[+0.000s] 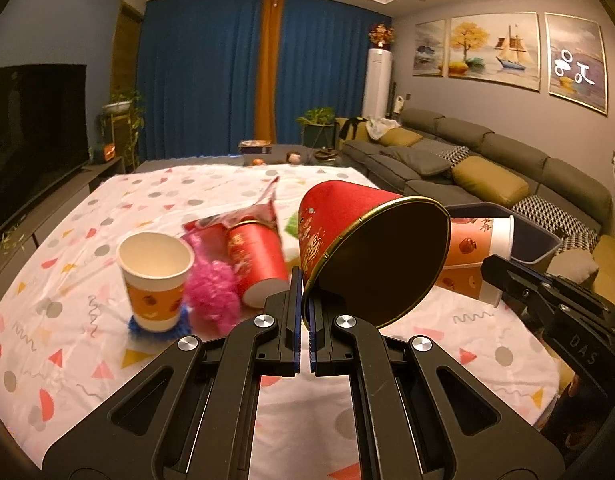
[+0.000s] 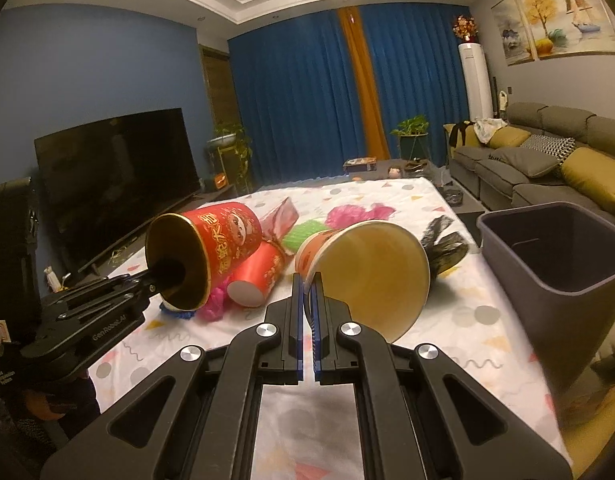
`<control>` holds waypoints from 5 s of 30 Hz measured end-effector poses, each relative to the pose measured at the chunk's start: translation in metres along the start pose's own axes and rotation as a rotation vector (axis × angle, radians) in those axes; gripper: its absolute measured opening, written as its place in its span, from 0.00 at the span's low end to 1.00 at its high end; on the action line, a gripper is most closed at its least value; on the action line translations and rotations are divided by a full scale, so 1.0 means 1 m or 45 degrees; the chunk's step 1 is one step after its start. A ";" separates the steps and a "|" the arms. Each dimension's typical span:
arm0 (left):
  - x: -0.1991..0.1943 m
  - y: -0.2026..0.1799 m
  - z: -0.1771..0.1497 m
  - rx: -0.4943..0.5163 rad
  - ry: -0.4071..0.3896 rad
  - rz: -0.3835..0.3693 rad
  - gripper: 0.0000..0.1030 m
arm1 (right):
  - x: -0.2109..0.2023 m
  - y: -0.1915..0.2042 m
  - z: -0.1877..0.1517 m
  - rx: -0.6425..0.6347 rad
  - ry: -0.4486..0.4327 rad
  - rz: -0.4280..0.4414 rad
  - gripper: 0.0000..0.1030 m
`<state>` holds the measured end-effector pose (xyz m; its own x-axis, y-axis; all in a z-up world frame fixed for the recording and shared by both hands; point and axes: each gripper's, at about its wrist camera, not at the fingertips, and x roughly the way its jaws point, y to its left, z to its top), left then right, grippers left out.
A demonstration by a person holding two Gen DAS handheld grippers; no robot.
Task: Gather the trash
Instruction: 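Carry the red cup and white-orange cup over the grey bin with both tools, then open both tools to drop the two cups into the bin, then move both open tools back toward the trash pile on the table, then grasp the white-orange paper cup with the left tool while the right tool grasps the black plastic bag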
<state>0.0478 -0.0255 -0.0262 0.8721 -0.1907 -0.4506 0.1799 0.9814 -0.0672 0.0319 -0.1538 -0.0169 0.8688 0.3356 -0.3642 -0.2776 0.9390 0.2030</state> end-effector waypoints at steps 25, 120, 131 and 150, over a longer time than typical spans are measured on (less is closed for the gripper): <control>0.080 -0.158 0.065 0.156 -0.074 -0.342 0.02 | -0.033 -0.143 0.037 0.101 -0.155 -0.480 0.04; 0.051 -0.009 0.017 -0.055 -0.088 0.232 0.89 | -0.002 -0.080 0.011 0.092 -0.121 -0.456 0.79; 0.008 0.087 -0.010 -0.177 -0.080 0.382 0.89 | 0.044 -0.025 0.002 0.062 -0.024 -0.392 0.79; 0.054 0.116 -0.013 -0.161 0.089 0.376 0.89 | 0.085 -0.028 0.002 0.069 0.053 -0.428 0.79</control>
<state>0.1102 0.0783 -0.0701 0.8440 0.1000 -0.5270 -0.1378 0.9899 -0.0328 0.1143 -0.1517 -0.0515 0.8903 0.0116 -0.4552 0.0448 0.9926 0.1128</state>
